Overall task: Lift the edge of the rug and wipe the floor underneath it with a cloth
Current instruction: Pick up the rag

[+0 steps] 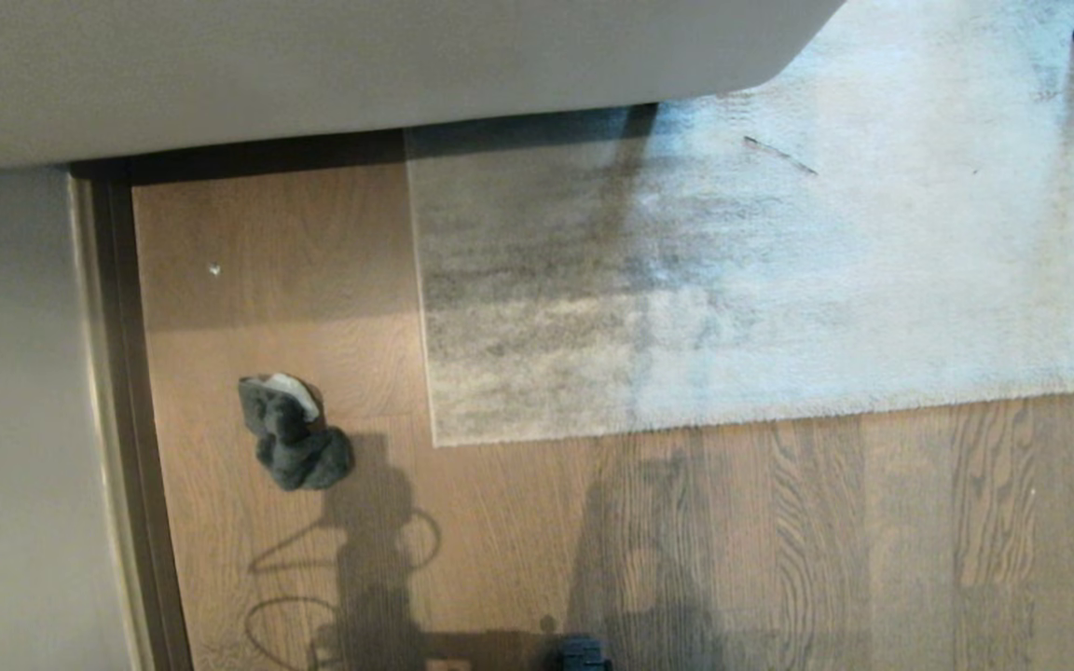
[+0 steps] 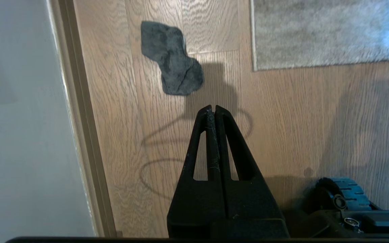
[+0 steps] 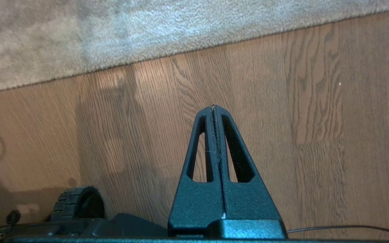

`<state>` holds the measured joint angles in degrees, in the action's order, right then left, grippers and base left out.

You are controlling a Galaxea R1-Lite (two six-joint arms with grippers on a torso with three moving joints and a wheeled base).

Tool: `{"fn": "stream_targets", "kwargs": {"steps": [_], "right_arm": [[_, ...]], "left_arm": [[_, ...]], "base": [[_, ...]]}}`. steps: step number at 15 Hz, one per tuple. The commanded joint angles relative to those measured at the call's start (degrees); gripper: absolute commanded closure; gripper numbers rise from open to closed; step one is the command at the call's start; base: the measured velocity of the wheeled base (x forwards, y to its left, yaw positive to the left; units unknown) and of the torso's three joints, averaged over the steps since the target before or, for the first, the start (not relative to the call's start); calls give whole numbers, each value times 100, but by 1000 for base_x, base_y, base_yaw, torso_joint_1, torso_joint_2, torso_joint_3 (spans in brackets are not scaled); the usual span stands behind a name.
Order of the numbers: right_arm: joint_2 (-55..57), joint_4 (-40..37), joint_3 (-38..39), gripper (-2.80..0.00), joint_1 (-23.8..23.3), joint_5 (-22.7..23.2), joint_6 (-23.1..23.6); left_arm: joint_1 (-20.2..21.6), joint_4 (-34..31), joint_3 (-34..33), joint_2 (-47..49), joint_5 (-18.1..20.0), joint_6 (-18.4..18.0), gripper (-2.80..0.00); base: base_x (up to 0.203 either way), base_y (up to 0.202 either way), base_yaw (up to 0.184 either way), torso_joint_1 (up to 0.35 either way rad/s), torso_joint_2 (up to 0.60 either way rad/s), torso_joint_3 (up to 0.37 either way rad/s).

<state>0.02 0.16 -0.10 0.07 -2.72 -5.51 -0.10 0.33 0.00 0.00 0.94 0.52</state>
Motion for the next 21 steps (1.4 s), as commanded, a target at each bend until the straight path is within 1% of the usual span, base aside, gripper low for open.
{"fn": "stream_targets", "kwargs": {"steps": [1, 14, 21], "right_arm": [[6, 2, 1, 0, 1, -1, -3], [6, 2, 1, 0, 1, -1, -3], [6, 2, 1, 0, 1, -1, -3]], "left_arm": [[0, 2, 0, 0, 3, -8, 0], [1, 2, 0, 0, 3, 27, 0], [1, 2, 0, 0, 3, 71, 0]], "base": [[0, 0, 0, -2, 2, -194], [0, 0, 0, 3, 2, -192], [0, 0, 0, 0, 0, -17]]}}
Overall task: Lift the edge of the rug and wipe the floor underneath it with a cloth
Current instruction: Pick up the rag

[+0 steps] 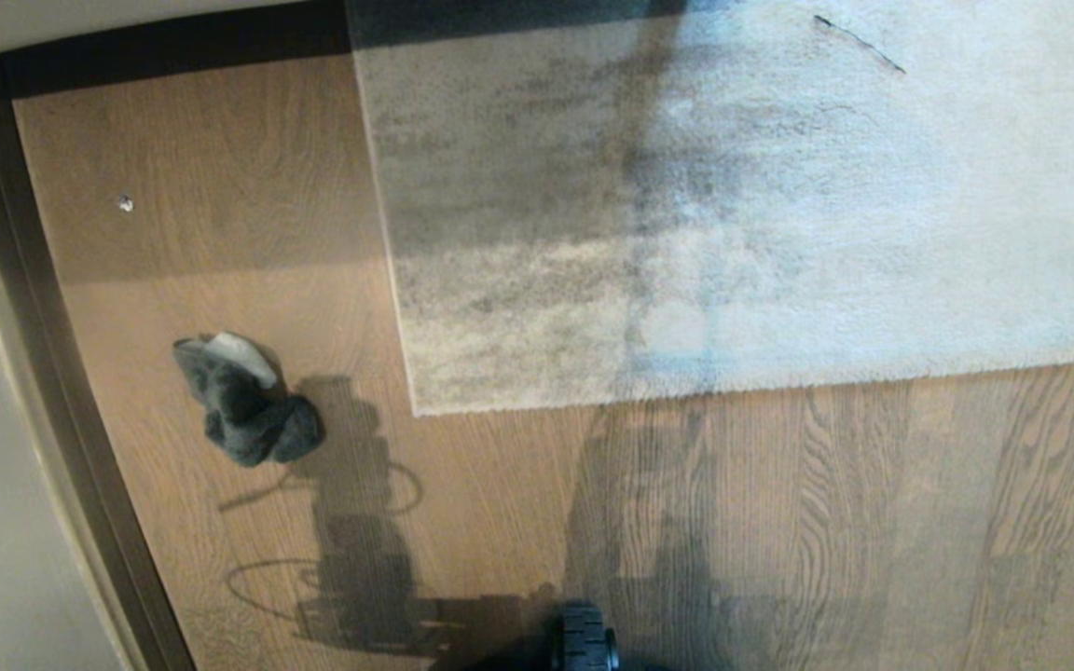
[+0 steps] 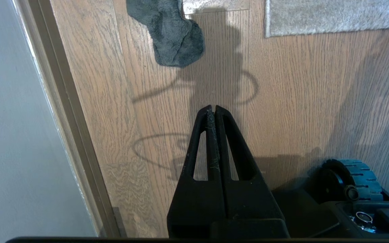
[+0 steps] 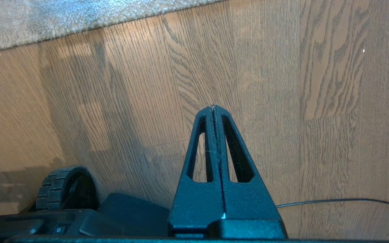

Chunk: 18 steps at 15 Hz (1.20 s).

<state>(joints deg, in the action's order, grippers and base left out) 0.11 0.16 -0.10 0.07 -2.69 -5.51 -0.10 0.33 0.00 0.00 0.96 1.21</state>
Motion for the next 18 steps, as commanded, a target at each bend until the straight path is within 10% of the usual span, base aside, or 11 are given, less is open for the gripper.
{"fn": "stream_targets", "kwargs": {"steps": [1, 18], "right_arm": [[-2, 2, 1, 0, 1, -3, -3], [-2, 2, 1, 0, 1, -3, -3]], "left_arm": [[1, 2, 0, 0, -3, 3, 0], [-8, 2, 0, 0, -17, 46, 0]], "base": [[0, 0, 0, 0, 0, 0], [0, 0, 0, 0, 0, 0]]}}
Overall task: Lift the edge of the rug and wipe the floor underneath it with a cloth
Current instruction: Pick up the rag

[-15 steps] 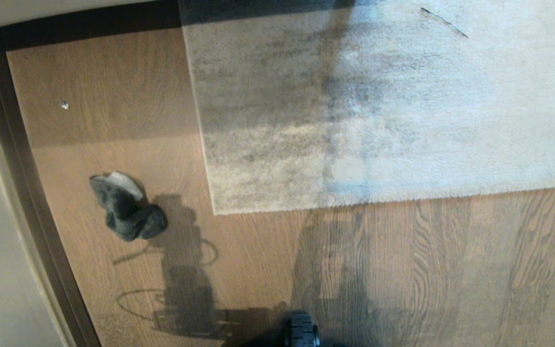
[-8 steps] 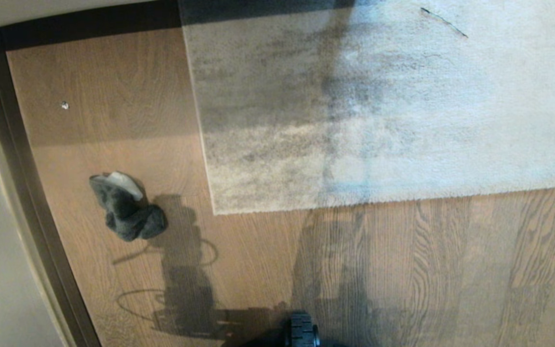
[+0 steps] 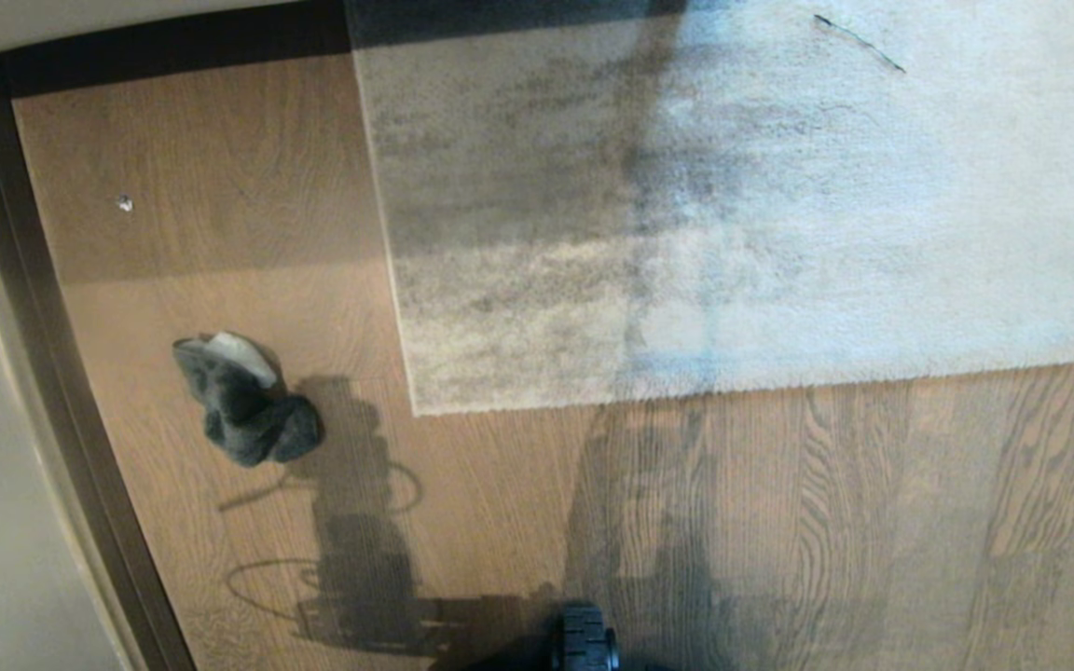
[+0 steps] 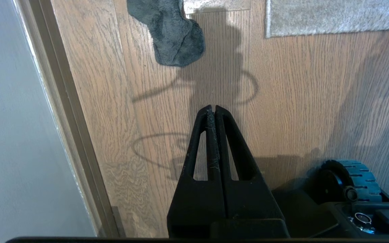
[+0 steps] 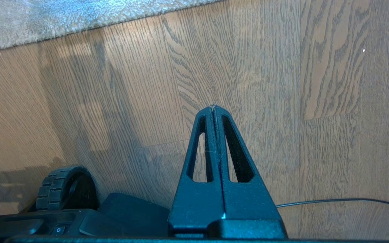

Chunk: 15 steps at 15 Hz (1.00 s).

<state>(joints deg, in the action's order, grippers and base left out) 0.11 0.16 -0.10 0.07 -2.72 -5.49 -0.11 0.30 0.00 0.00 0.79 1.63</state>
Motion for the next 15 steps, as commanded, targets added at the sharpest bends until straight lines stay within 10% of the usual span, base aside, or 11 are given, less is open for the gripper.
{"fn": "stream_targets", "kwargs": {"steps": [1, 15], "right_arm": [[-2, 2, 1, 0, 1, -1, -5], [-2, -3, 1, 0, 1, -1, -5]], "left_arm": [[-5, 5, 0, 0, 0, 4, 0], [-14, 40, 1428, 2000, -318, -21, 0]], "base": [[0, 0, 0, 0, 0, 0], [0, 0, 0, 0, 0, 0]]}}
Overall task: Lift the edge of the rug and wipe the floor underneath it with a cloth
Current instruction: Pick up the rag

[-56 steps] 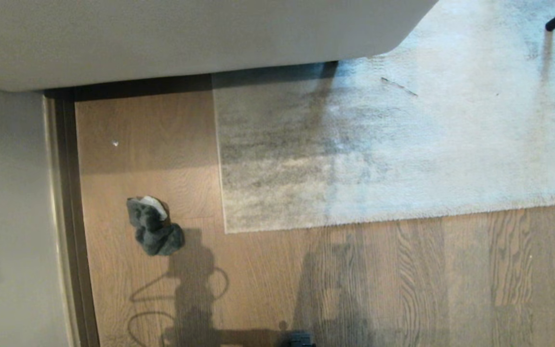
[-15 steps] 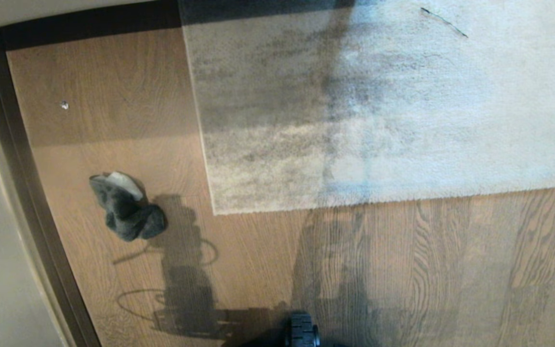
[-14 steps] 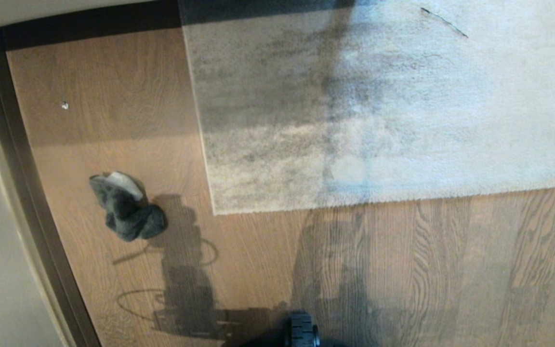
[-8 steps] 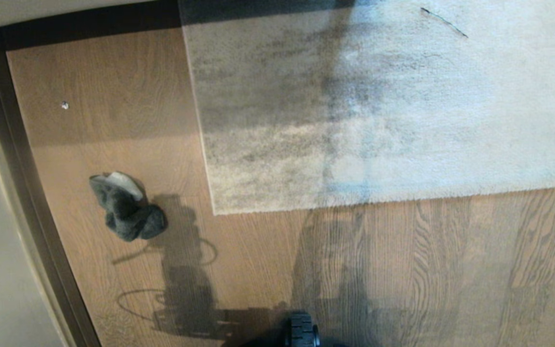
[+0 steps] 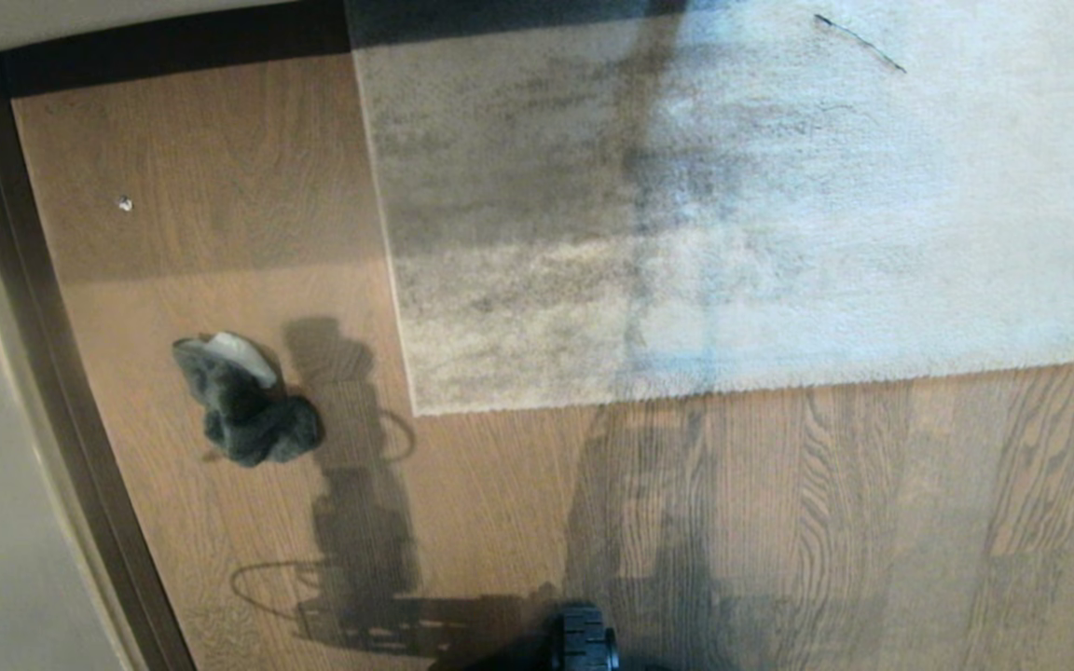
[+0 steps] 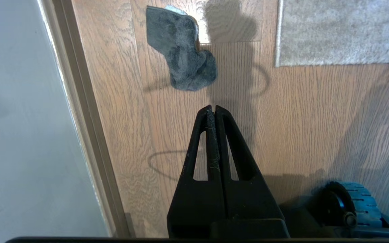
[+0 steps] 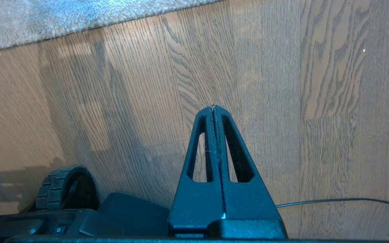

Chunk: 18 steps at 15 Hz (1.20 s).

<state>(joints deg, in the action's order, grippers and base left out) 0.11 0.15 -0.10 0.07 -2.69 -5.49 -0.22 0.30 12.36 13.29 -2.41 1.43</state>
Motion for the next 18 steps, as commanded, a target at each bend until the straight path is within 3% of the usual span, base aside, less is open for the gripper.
{"fn": "stream_targets", "kwargs": {"steps": [1, 5, 9, 14, 18], "right_arm": [[-2, 2, 1, 0, 1, -3, -4], [-2, 2, 1, 0, 1, -3, -4], [-2, 2, 1, 0, 1, -3, -4], [-2, 2, 1, 0, 1, -3, -4], [-2, 2, 1, 0, 1, -3, -4]], "left_arm": [[-3, 137, 309, 963, -1, -5, 0], [22, 974, 462, 2136, -35, -12, 0], [54, 1235, 372, 2855, -49, -15, 0], [531, 1507, 255, 3360, -49, -22, 0], [532, 1839, 127, 3524, -49, 0, 0]], "base": [[0, 0, 0, 0, 0, 0], [0, 0, 0, 0, 0, 0], [0, 0, 0, 0, 0, 0], [0, 0, 0, 0, 0, 0], [0, 0, 0, 0, 0, 0]]}}
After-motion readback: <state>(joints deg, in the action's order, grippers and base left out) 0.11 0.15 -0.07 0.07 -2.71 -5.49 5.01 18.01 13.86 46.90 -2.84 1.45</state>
